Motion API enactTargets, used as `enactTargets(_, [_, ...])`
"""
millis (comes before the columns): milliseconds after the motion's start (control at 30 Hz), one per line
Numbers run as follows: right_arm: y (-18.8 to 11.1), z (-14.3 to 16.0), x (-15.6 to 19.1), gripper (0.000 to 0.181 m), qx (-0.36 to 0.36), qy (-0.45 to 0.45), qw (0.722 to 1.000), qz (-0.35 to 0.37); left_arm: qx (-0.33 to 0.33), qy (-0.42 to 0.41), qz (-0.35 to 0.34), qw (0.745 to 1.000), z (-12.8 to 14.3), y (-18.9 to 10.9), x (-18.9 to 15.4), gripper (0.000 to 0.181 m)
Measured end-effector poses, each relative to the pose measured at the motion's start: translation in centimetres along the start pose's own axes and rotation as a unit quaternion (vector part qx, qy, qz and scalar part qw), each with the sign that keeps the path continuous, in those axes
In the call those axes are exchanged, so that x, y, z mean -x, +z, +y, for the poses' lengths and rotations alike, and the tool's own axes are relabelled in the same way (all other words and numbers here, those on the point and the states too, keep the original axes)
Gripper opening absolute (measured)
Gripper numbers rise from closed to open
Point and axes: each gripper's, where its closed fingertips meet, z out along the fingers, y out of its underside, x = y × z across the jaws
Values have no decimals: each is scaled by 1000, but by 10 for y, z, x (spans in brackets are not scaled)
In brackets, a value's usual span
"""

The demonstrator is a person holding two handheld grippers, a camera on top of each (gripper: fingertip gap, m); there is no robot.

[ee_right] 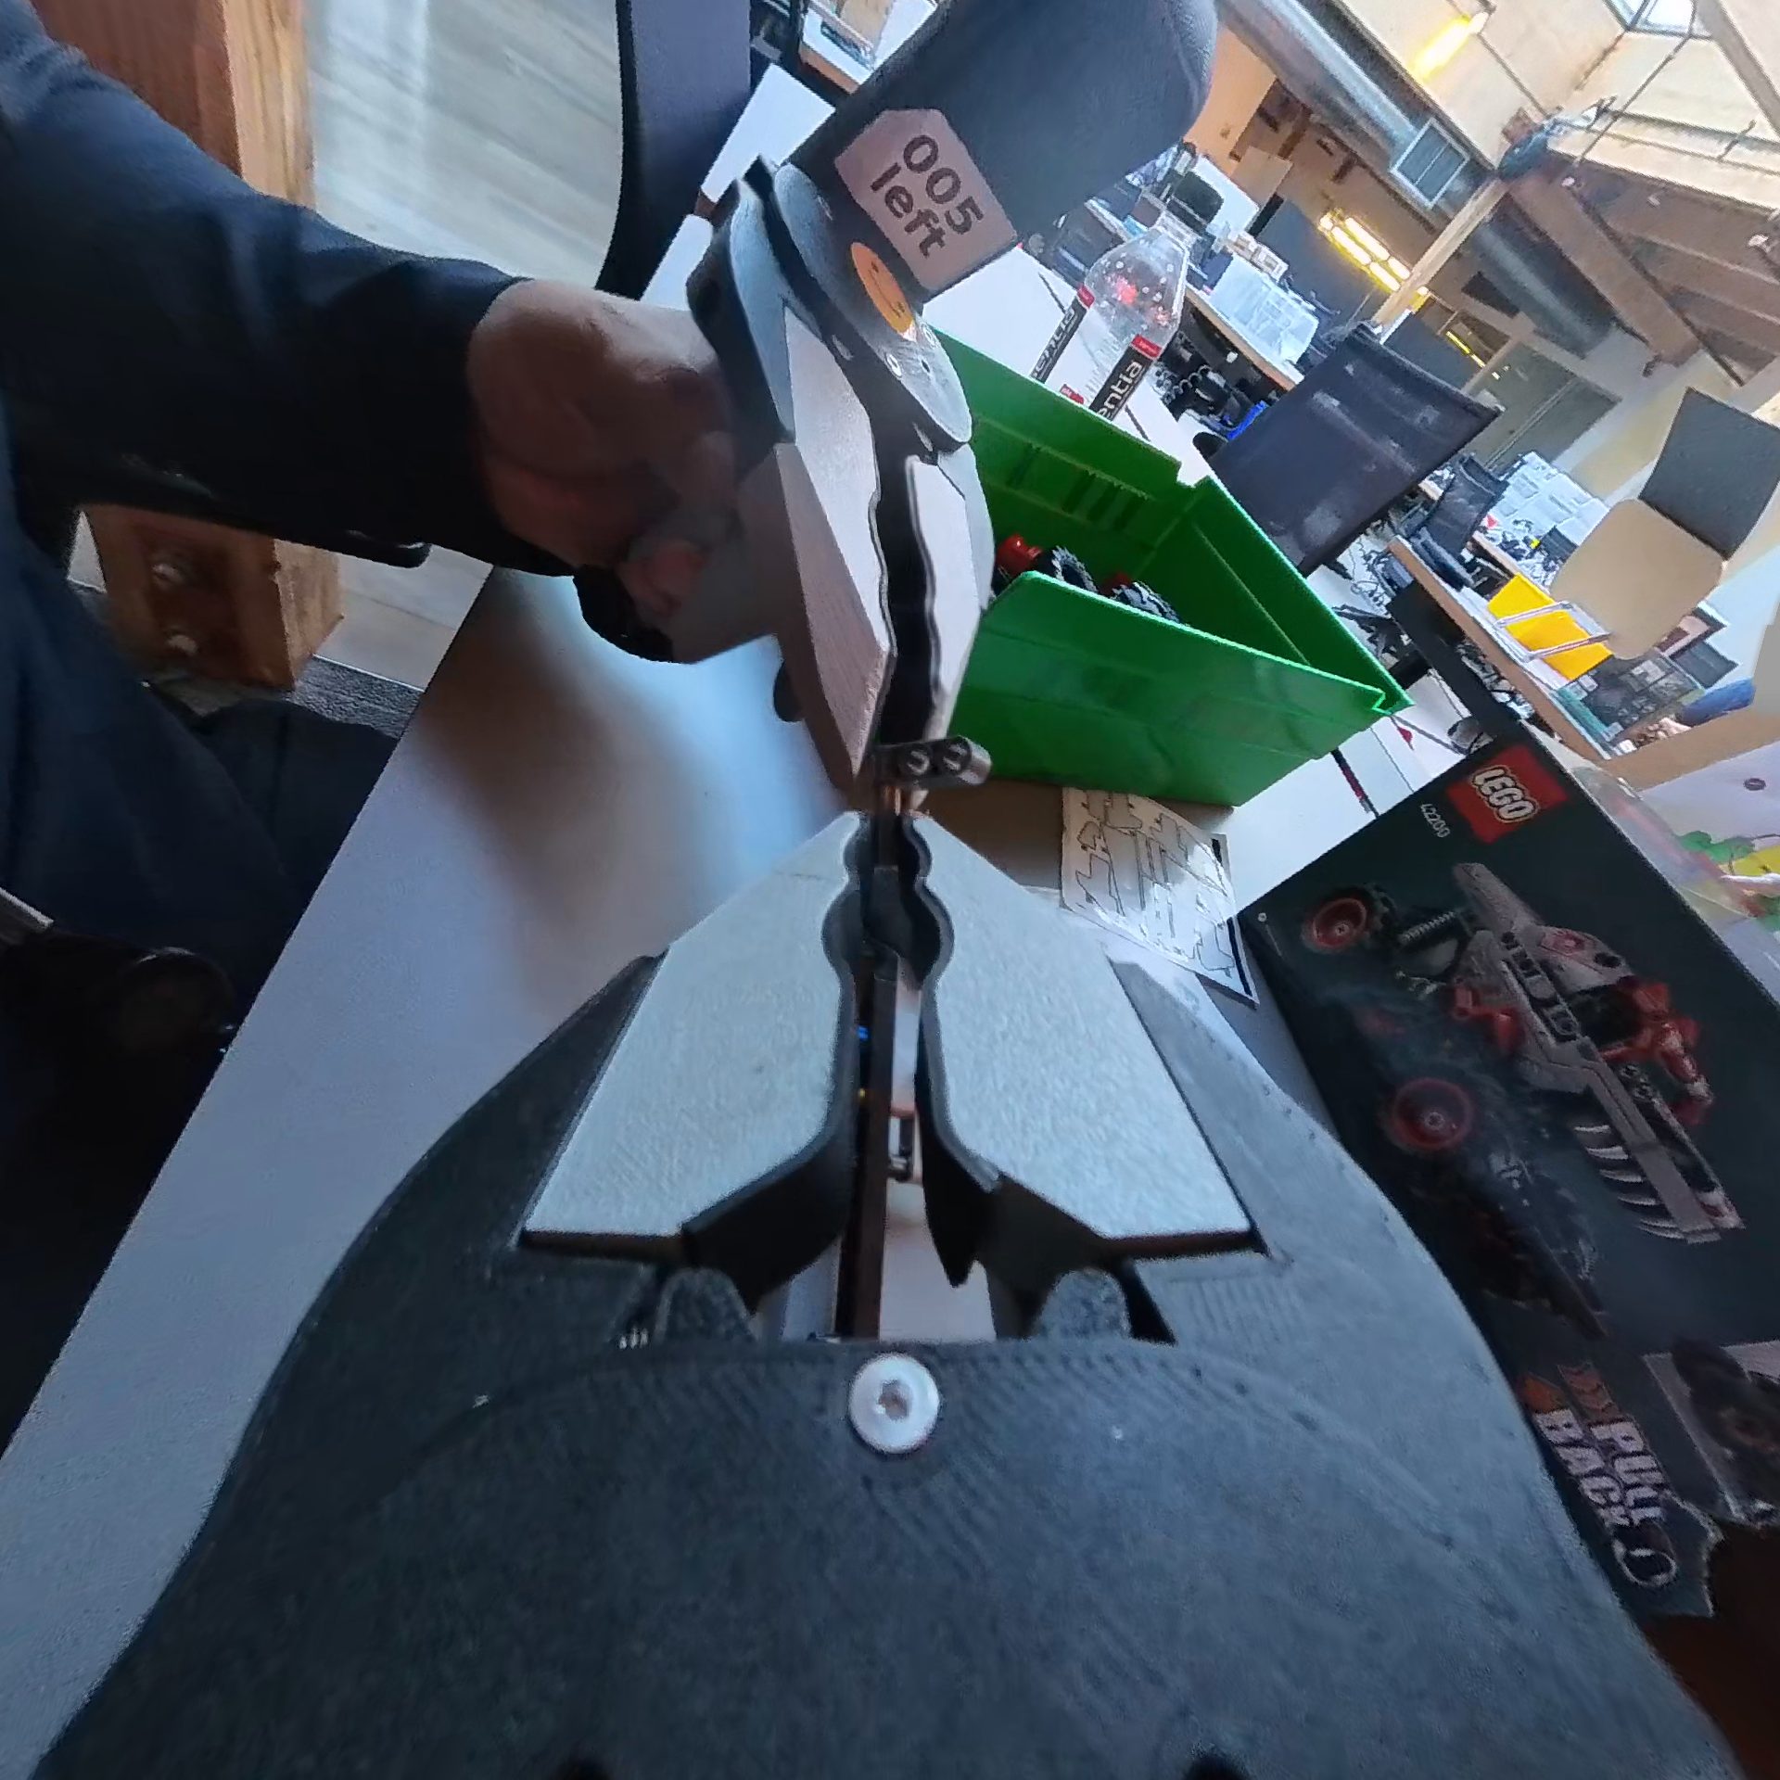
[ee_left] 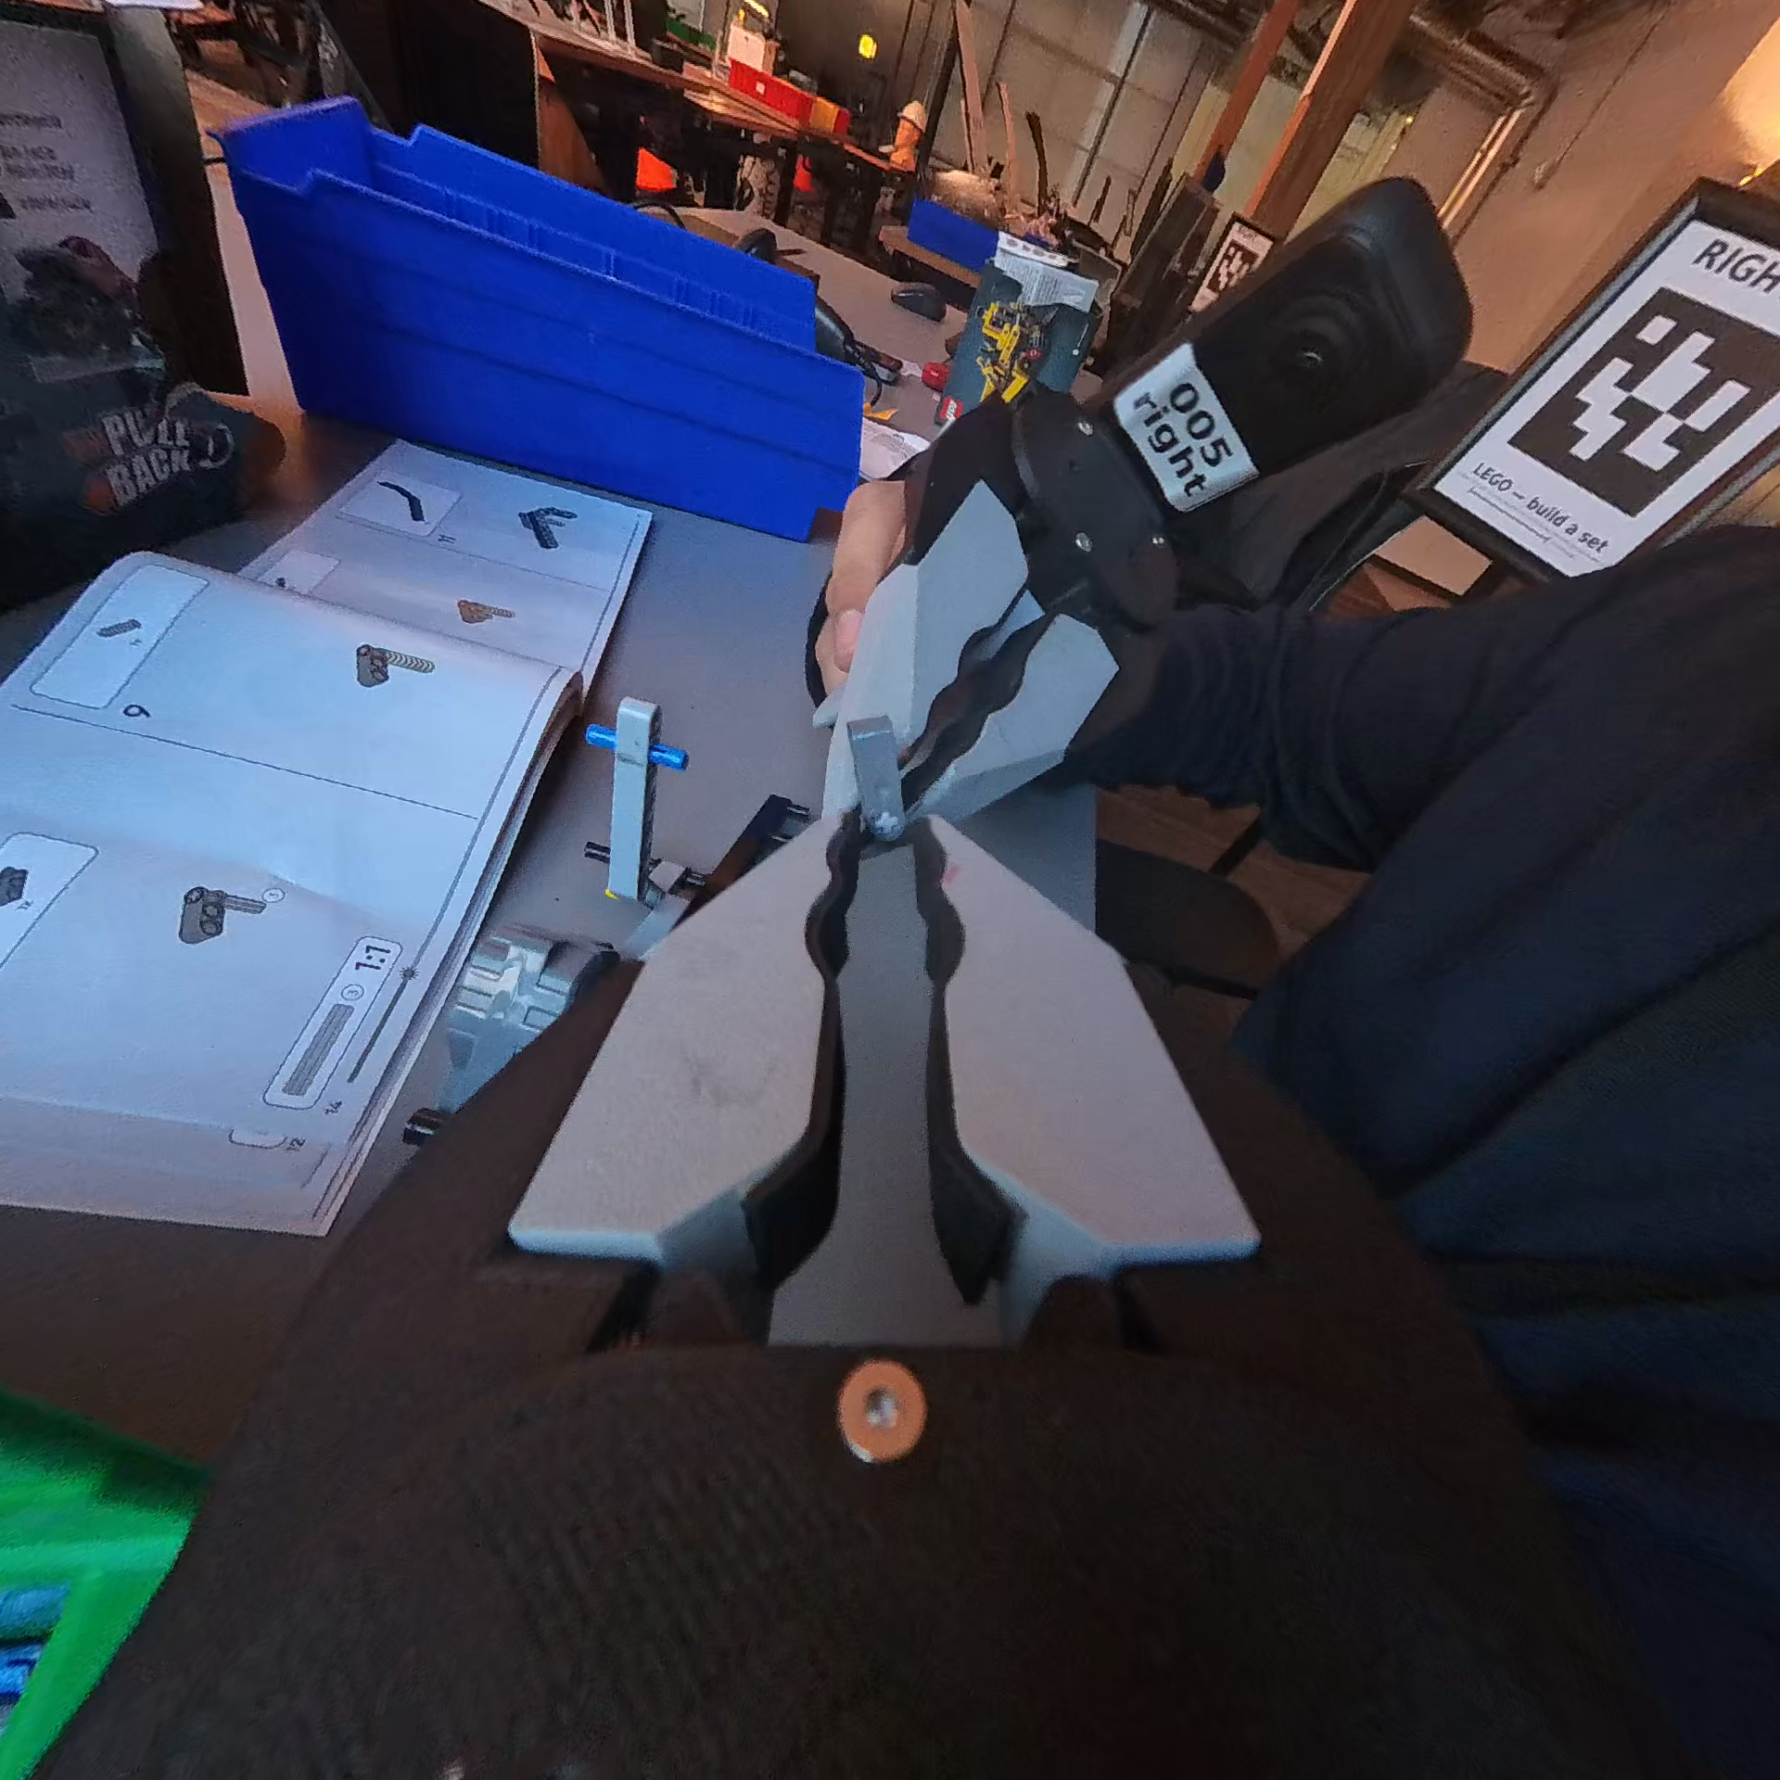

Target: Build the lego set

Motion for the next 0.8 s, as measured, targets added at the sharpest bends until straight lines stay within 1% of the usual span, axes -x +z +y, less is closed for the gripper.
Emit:
enactTargets(33, [0, 0, 0, 2, 2, -3, 1000, 2, 1, 0, -1, 1000, 0, 0, 0, 9])
enactTargets(133, [0, 1, 1, 2, 6, -8, 1000, 3, 1, 13, -4, 1000, -1, 1, 1, 6])
enactTargets(267, [4, 10, 4, 5, 32, -14, 999, -6, 37, 46, -29, 998, 9, 3, 7, 5])
enactTargets(367, [6, 15, 9, 7, 42, 3, 999, -30, 96, 79, -35, 992, 17, 2, 8, 5])
enactTargets(433, [4, 14, 8, 14, 42, 17, 998, -37, 145, 102, -47, 983, 23, -1, 13, 5])
enactTargets(500, [0, 10, 5, 19, 28, 45, 997, -49, 187, 121, -42, 974, 31, -1, 12, 5])
enactTargets(567, [-2, 5, 11, 25, 14, 87, 992, -91, 221, 136, -45, 965, 40, 2, 14, 5])
enactTargets(600, [-2, 6, 16, 22, 15, 103, 988, -111, 234, 143, -48, 960, 45, 4, 15, 5])
enactTargets(700, [2, 18, 22, 24, 46, 106, 985, -125, 250, 164, -49, 953, 52, 10, 14, 5])
enactTargets(767, [3, 22, 27, 11, 57, 90, 986, -130, 254, 170, -45, 951, 55, 12, 11, 5])
enactTargets(800, [3, 24, 31, 0, 62, 83, 985, -141, 257, 170, -45, 950, 57, 13, 12, 6])
